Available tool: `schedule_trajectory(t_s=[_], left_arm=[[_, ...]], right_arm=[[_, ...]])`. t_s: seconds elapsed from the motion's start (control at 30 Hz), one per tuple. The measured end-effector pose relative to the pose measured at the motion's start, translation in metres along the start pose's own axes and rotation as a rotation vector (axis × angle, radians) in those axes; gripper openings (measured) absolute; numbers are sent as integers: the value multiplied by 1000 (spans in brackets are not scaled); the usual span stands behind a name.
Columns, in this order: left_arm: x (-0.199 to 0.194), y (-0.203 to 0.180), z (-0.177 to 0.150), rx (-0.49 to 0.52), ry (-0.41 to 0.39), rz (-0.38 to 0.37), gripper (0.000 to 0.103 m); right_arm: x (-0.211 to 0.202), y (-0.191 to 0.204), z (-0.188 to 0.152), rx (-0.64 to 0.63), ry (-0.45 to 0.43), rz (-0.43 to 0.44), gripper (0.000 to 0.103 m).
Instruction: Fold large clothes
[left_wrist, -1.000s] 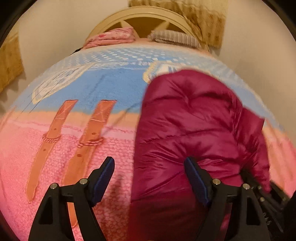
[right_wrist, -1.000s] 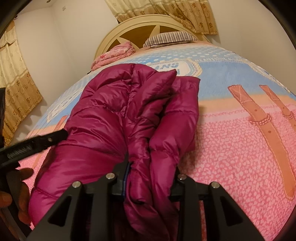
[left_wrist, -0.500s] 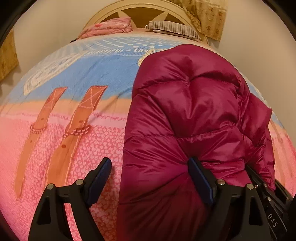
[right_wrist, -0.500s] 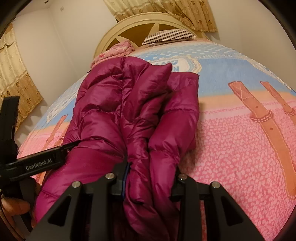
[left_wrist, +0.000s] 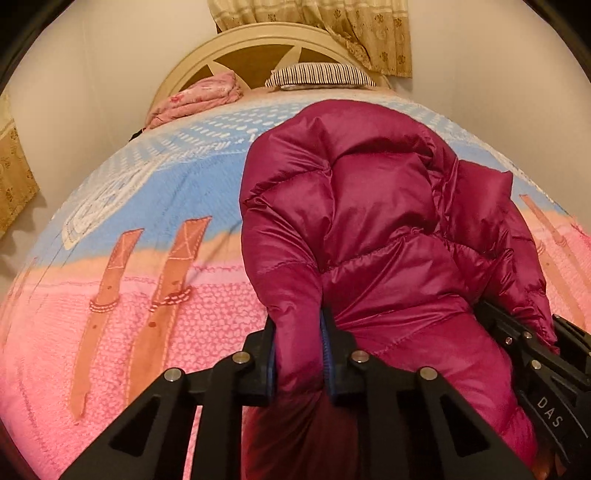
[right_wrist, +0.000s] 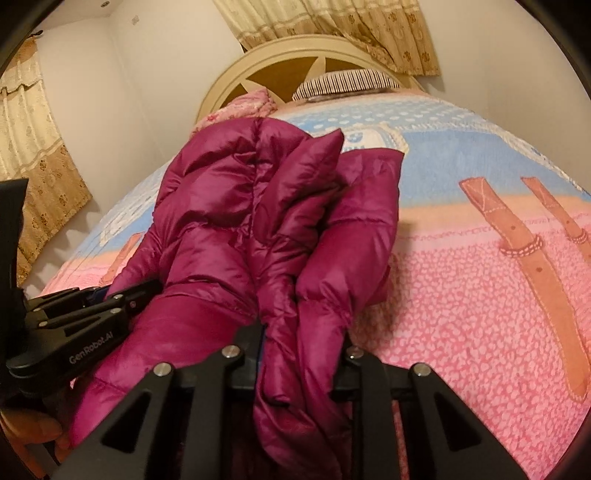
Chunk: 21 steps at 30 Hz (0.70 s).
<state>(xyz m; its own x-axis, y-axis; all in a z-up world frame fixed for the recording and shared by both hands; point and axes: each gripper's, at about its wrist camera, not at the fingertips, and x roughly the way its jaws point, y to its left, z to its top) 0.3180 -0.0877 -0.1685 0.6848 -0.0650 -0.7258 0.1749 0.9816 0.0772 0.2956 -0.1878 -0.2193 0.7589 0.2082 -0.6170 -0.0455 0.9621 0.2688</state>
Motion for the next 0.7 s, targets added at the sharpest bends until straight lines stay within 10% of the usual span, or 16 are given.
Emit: schedule_trajectory(t_s=[0.7], left_arm=[[-64,112,-18,-147,-77,119,19]], right_arm=[[5,93,16,-158,-9,162,24]])
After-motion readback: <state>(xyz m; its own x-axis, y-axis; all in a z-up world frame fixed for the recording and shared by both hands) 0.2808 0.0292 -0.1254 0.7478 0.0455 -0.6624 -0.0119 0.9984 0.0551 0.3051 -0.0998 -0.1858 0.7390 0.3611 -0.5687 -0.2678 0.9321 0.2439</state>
